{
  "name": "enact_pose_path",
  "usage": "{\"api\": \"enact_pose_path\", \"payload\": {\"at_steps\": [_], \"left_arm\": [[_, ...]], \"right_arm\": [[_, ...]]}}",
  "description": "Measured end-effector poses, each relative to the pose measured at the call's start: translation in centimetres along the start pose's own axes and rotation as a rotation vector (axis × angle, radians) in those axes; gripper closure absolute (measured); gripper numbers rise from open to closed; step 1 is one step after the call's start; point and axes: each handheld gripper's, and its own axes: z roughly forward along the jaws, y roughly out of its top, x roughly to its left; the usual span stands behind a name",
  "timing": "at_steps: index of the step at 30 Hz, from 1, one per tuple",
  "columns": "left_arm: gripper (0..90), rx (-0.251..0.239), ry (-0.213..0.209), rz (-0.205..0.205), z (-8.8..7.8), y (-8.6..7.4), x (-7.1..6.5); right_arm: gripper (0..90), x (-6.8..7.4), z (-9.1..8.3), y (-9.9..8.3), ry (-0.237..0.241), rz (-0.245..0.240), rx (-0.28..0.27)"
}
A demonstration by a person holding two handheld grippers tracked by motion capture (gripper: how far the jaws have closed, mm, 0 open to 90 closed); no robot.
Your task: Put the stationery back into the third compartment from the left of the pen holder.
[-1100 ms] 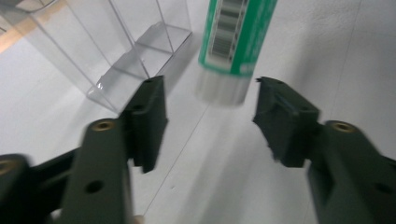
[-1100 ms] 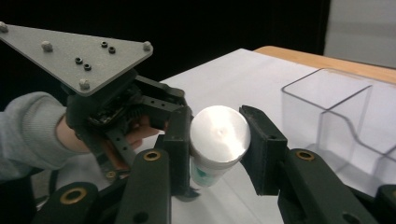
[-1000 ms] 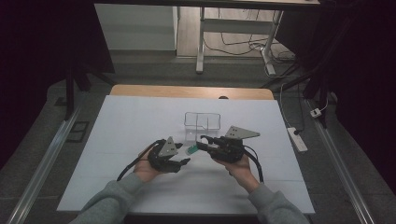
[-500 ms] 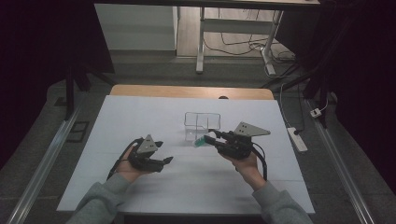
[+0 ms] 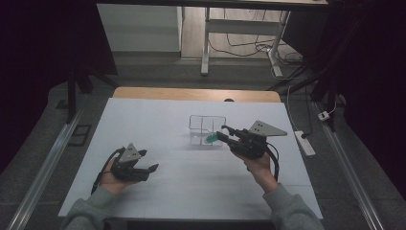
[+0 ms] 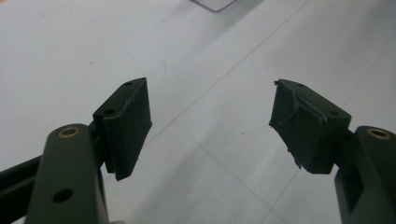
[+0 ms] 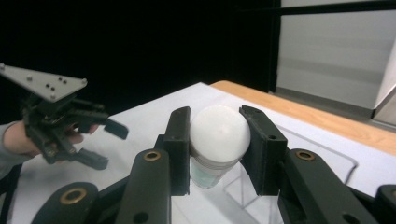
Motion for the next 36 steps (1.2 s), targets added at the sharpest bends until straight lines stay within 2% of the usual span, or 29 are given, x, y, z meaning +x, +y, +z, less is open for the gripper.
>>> {"api": "enact_pose_path", "payload": {"at_steps": [7, 14, 22, 28, 36], "left_arm": [[28.2, -0.004, 0.019, -0.030, -0.6, -0.9, 0.6], [28.0, 0.005, 0.026, -0.045, -0.7, -1.4, 0.7], [27.4, 0.013, 0.033, -0.050, -0.8, -1.7, 0.7], [27.4, 0.014, 0.032, -0.056, -0.7, -1.9, 0.9], [27.4, 0.022, 0.031, -0.049, -0.5, -1.9, 0.7]], "right_arm": [[63.6, -0.8, -0.4, 1.2, -0.047, -0.008, -0.035], [63.6, -1.8, -0.3, 1.6, -0.110, -0.039, -0.030], [63.6, -3.2, 1.1, 1.2, -0.194, -0.065, 0.022], [63.5, -4.0, 2.3, 0.5, -0.208, -0.052, 0.061], [63.4, -4.5, 3.4, -0.1, -0.256, -0.076, 0.118]]}}
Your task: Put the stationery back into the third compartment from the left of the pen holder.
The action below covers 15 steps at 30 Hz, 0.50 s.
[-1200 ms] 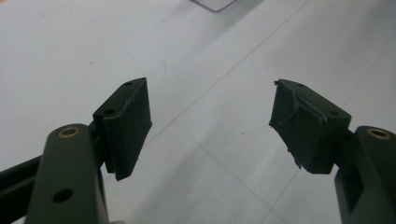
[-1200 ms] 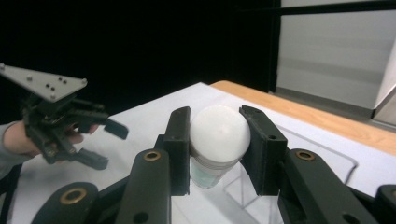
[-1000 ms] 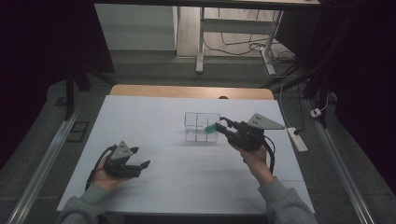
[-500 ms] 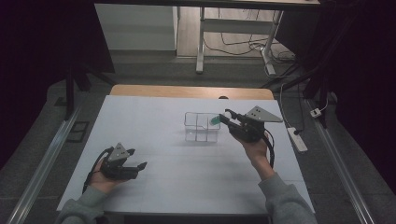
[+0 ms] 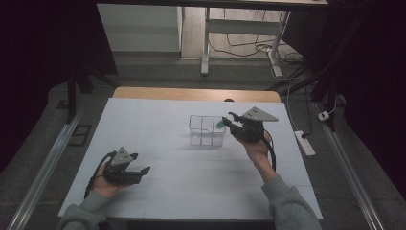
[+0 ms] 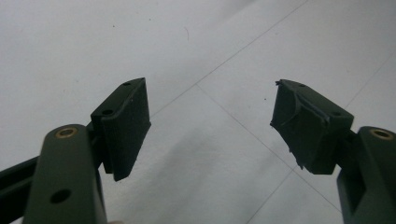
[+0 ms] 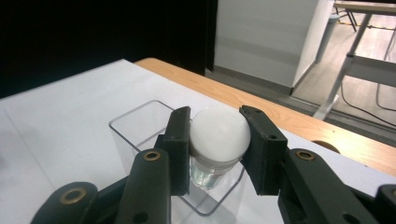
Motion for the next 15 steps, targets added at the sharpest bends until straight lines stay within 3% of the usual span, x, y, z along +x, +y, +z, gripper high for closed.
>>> {"api": "enact_pose_path", "payload": {"at_steps": [7, 11, 15], "left_arm": [[27.4, 0.001, 0.002, 0.000, 0.00, 0.00, 0.02], [27.3, 0.001, 0.001, 0.000, 0.02, -0.01, 0.01], [27.4, 0.002, 0.001, 0.001, 0.03, -0.02, -0.01]], "right_arm": [[62.8, -0.03, 0.80, -0.43, 0.011, 0.012, 0.027], [45.4, -0.13, 0.84, -0.41, 0.007, 0.024, 0.007], [40.6, -0.27, 0.07, -0.08, 0.001, 0.026, -0.012]]}}
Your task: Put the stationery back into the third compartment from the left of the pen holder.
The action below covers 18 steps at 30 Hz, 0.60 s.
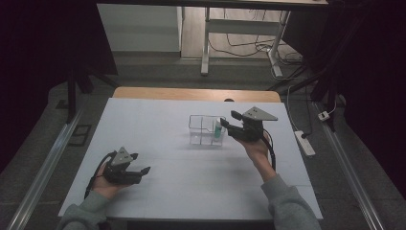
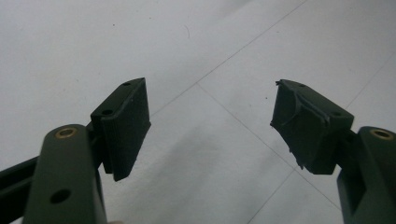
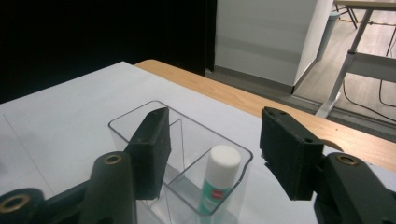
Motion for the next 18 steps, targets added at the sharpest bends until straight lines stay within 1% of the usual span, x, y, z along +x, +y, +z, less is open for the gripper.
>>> {"api": "enact_pose_path", "payload": {"at_steps": [1, 4, 7, 8, 11, 12, 14, 18], "left_arm": [[27.3, 0.001, 0.001, 0.001, 0.0, 0.0, 0.0], [27.3, 0.001, 0.000, 0.001, 0.0, 0.0, 0.0], [27.3, 0.005, -0.002, 0.002, 0.0, 0.0, 0.0], [27.4, 0.006, -0.003, 0.002, 0.1, 0.0, 0.0], [27.3, 0.007, -0.004, 0.001, 0.1, 0.0, 0.0], [27.3, 0.007, -0.004, 0.000, 0.1, 0.0, 0.0], [27.3, 0.005, -0.004, -0.001, 0.1, 0.0, 0.1], [27.3, 0.005, -0.005, -0.003, 0.1, 0.0, 0.1]], "right_arm": [[40.1, 0.0, -0.1, 0.0, 0.007, 0.006, -0.007], [39.5, -0.1, -0.4, 0.0, 0.014, 0.007, 0.003], [39.4, 0.0, -0.8, -0.1, 0.027, -0.001, 0.015], [39.4, 0.0, -0.8, -0.2, 0.031, -0.001, 0.012], [39.5, 0.1, -1.3, -0.6, 0.032, -0.018, 0.034], [39.6, 0.1, -1.5, -0.8, 0.036, -0.025, 0.038], [39.7, 0.1, -1.9, -1.3, 0.036, -0.023, 0.051], [39.7, -0.1, -3.2, -2.9, 0.030, -0.030, 0.092]]}}
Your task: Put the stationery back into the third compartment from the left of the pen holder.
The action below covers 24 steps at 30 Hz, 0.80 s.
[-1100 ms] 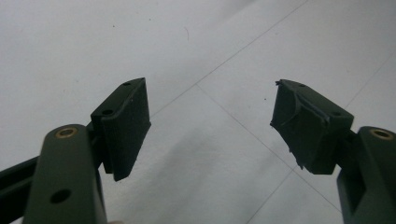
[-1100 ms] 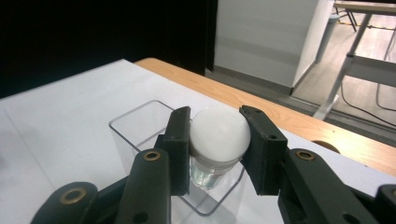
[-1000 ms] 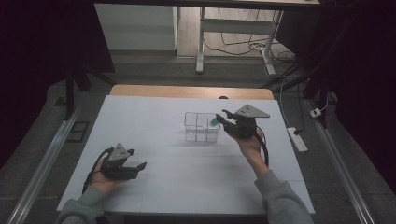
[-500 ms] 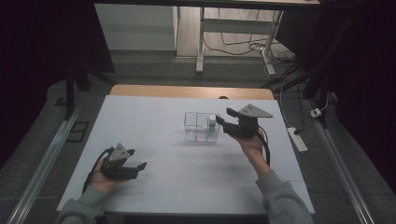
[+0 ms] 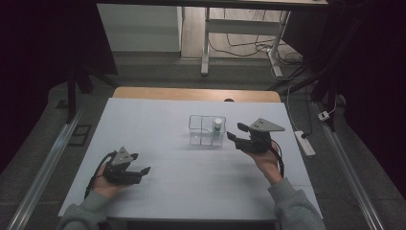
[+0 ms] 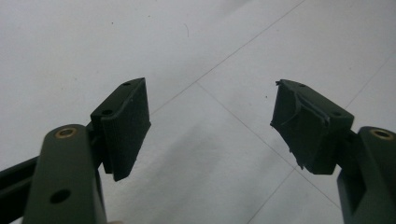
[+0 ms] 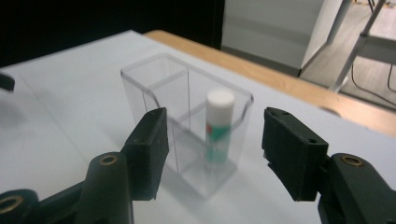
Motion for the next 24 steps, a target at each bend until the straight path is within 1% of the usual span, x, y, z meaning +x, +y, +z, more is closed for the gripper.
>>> {"api": "enact_pose_path", "payload": {"at_steps": [2, 6, 9, 14, 16, 18, 24], "left_arm": [[27.3, -0.001, 0.001, 0.000, 0.0, 0.0, 0.0], [27.3, -0.001, -0.001, -0.003, 0.0, 0.0, 0.1], [27.3, -0.003, -0.001, -0.003, 0.0, 0.0, 0.1], [27.3, -0.005, -0.004, -0.004, 0.0, 0.0, 0.1], [27.4, -0.006, -0.006, -0.007, 0.0, 0.0, 0.2], [27.4, -0.008, -0.006, -0.011, 0.1, 0.0, 0.2], [27.4, -0.012, -0.007, -0.017, 0.1, 0.0, 0.3]], "right_arm": [[39.7, -0.1, -0.7, -0.8, -0.005, 0.002, 0.019], [39.8, -0.2, -2.2, -2.4, -0.004, 0.009, 0.037], [39.8, -0.1, -3.4, -3.6, -0.013, 0.002, 0.056], [39.7, -0.1, -5.4, -5.8, -0.019, 0.016, 0.089], [39.7, -0.2, -6.0, -6.5, -0.031, 0.005, 0.111], [39.8, -0.3, -6.5, -7.1, -0.042, -0.004, 0.129], [39.7, -1.0, -7.3, -7.9, -0.050, 0.005, 0.144]]}}
